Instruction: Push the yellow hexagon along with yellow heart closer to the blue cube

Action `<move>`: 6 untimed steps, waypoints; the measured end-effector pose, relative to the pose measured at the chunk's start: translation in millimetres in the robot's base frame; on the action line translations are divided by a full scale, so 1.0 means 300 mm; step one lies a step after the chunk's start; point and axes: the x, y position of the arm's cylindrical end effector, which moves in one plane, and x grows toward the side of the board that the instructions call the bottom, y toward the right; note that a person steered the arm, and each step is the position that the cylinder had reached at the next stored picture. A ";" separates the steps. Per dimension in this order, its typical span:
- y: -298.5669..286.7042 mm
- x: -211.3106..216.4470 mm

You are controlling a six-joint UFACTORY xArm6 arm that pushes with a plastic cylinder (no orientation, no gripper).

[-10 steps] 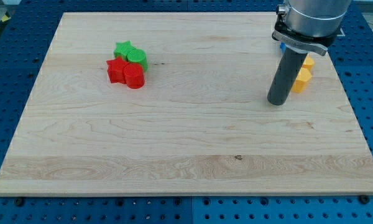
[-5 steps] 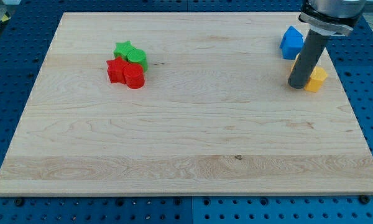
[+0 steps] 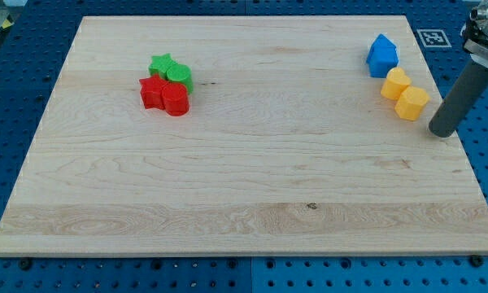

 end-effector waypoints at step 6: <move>-0.001 -0.122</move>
